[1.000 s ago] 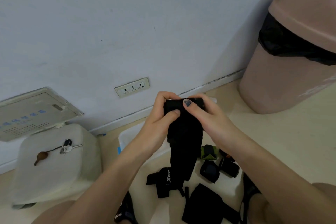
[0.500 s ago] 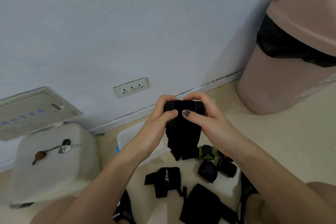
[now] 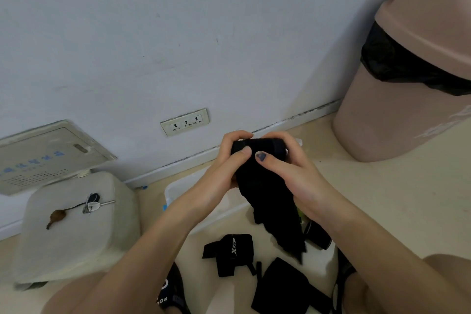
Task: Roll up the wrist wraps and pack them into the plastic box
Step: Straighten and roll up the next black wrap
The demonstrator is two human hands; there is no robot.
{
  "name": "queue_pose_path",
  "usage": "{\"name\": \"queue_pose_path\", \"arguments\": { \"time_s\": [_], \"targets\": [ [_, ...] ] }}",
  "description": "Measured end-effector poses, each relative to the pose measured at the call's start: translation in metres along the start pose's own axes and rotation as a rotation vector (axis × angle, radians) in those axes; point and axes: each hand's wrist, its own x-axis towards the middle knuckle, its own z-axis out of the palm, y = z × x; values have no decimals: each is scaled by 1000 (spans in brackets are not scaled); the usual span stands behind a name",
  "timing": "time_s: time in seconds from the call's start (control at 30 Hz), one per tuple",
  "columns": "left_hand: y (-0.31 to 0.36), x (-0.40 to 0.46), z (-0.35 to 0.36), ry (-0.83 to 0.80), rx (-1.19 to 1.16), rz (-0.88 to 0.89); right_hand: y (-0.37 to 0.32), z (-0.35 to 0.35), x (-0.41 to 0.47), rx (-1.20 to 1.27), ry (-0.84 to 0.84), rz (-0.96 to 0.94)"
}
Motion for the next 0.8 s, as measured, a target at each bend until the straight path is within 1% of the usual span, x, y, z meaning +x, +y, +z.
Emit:
{"name": "queue_pose_path", "arguments": {
  "time_s": [0.23,0.33,0.43,0.53,0.6,0.67,0.77,0.8],
  "targets": [
    [-1,-1,0,35,-61,-6,-2,-3,-1,-14,-75,-20],
    [-4,-2,0,55,-65,11,0,-4,2,-35,-88,11],
    [-6,-5,1,49,11,36,5,-1,3,-65,-89,44],
    [-6,-8,2,19,87,58,6,1,1,-99,-52,-3],
    [-9,-6,3,3,96,45,7,0,1,-99,-48,-23],
    [-9,-4,8,26,44,16,7,-1,2,-92,-45,-41],
    [-7,-2,10,100,-107,-47,5,-2,1,-97,-46,-68],
    [-8,-2,8,103,-107,-68,4,-2,0,-100,-51,-73]
  ]
}}
